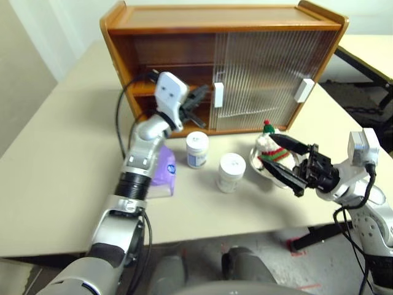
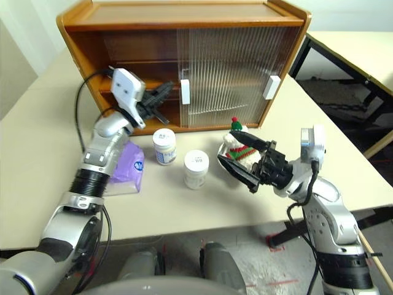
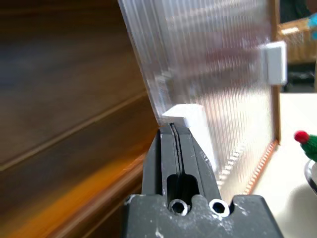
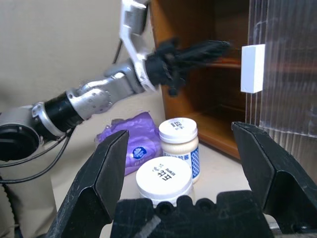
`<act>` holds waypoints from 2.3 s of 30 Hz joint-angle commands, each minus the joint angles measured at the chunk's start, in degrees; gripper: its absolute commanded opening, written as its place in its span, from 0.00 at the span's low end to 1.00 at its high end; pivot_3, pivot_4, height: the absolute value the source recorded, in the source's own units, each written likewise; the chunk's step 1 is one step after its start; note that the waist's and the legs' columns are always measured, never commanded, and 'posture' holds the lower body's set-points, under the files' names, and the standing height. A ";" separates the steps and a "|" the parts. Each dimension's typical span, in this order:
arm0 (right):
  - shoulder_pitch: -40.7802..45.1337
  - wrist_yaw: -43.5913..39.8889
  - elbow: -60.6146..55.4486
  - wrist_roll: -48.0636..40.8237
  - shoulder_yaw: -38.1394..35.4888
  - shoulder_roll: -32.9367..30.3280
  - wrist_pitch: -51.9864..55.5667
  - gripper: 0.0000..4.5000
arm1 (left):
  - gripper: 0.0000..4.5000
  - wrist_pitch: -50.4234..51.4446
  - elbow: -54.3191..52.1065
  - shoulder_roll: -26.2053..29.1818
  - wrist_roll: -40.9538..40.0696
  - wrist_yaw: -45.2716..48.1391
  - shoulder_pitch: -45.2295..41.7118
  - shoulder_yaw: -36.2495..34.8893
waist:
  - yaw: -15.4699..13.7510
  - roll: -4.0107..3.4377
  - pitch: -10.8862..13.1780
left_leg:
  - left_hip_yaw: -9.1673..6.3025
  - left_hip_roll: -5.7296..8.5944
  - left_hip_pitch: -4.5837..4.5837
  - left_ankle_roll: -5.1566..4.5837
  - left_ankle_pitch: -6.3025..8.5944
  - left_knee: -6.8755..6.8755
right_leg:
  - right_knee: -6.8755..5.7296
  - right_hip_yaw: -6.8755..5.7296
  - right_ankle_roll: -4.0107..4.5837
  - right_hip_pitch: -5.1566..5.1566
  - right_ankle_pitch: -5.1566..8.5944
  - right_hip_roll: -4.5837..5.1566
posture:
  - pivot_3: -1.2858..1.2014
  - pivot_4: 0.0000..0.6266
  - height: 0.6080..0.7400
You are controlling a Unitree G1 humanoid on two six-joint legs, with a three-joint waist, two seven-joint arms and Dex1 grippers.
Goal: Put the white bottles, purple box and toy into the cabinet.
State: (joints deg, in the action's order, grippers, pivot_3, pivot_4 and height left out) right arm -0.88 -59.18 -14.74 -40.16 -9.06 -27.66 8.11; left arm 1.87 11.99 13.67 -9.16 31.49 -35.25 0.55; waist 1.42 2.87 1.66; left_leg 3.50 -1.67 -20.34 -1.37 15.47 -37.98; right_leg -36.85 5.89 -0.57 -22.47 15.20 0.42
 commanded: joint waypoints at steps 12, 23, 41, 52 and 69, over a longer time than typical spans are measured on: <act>2.89 -3.52 2.96 0.82 1.73 -0.13 -0.35 1.00 | 0.99 44.67 -15.51 25.45 -23.71 7.18 17.45 -17.47 | 0.38 -0.18 0.11 | -0.11 0.00 0.22 -0.01 -0.01 -0.05 | -0.11 -0.35 0.12 -0.08 0.06 0.41 | 0.55 0.00 1.00; 2.79 -4.53 3.17 1.28 2.05 -0.04 -0.41 1.00 | 0.99 59.33 -17.97 27.54 -28.11 8.48 26.23 -15.45 | -1.20 -0.13 0.30 | -0.40 0.00 -0.01 0.34 0.19 -0.02 | -0.07 -0.65 0.28 -0.26 0.14 0.73 | 0.55 0.00 1.00; 2.14 -3.77 2.05 1.66 2.31 0.07 -0.39 1.00 | 0.13 59.62 -17.05 23.32 -28.34 6.91 26.04 -14.13 | -0.99 -0.37 0.42 | -0.40 0.01 0.03 0.32 0.18 -0.03 | -0.10 -0.62 0.28 -0.23 0.14 0.66 | 0.55 0.00 1.00; 2.80 -4.35 2.64 1.77 2.44 -0.35 -0.17 1.00 | 0.04 70.09 -23.85 17.38 -43.82 -0.03 16.49 -26.45 | -1.05 -0.27 0.46 | -0.46 0.03 -0.02 0.31 0.17 -0.05 | -0.11 -0.66 0.27 -0.22 0.14 0.64 | 0.56 0.00 1.00; 1.76 -1.98 -1.80 0.85 2.07 4.19 -3.04 1.00 | 0.04 66.48 -24.45 3.89 -49.42 -25.13 -1.17 -26.47 | -0.92 -0.13 0.51 | -0.58 0.28 0.02 0.36 0.19 -0.09 | -0.15 -0.61 0.15 -0.08 0.07 0.47 | 0.55 0.00 1.00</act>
State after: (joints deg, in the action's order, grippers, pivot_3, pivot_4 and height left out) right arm 1.19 -61.70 -15.23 -39.49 -7.11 -23.82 6.17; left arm 69.40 -11.03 18.03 -59.30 8.75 -35.69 -26.04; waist 0.50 2.73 2.17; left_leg 2.92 -1.39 -20.31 -1.00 15.67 -38.06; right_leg -37.01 5.28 -0.42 -22.55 15.27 0.88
